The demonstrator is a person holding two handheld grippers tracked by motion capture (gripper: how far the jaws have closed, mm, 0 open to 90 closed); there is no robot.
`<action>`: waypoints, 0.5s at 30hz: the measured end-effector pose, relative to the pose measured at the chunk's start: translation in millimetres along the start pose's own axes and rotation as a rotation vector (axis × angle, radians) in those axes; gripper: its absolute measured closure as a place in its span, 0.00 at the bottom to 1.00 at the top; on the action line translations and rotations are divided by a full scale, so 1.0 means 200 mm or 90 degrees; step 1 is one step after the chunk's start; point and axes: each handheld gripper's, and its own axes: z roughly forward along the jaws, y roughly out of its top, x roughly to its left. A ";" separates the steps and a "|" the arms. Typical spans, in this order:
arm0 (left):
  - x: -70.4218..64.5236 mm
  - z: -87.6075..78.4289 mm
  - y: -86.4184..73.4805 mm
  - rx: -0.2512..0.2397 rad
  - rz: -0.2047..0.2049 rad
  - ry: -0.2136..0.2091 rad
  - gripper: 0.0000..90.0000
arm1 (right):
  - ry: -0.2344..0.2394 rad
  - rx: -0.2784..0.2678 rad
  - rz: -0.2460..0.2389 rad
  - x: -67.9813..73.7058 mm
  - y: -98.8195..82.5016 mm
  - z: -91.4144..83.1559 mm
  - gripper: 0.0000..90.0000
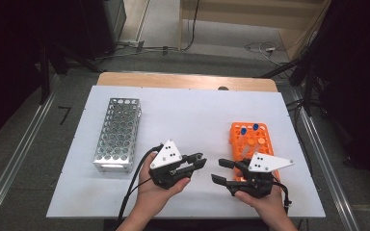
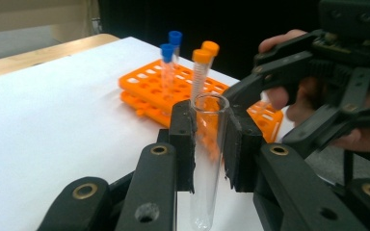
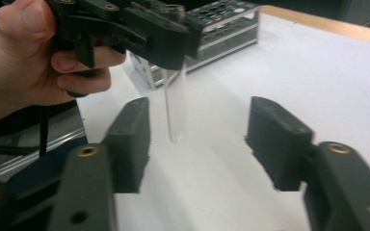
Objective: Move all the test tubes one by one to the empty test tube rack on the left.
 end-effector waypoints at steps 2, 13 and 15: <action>0.03 -0.02 0.00 -0.003 -0.006 0.011 0.84 | -0.008 -0.007 0.007 -0.02 0.00 -0.03 0.33; 0.17 -0.12 0.00 -0.010 -0.024 0.064 0.84 | -0.071 -0.032 0.022 -0.16 0.00 -0.22 0.09; 0.19 -0.14 0.00 -0.012 -0.028 0.071 0.84 | -0.080 -0.037 0.025 -0.18 0.00 -0.25 0.08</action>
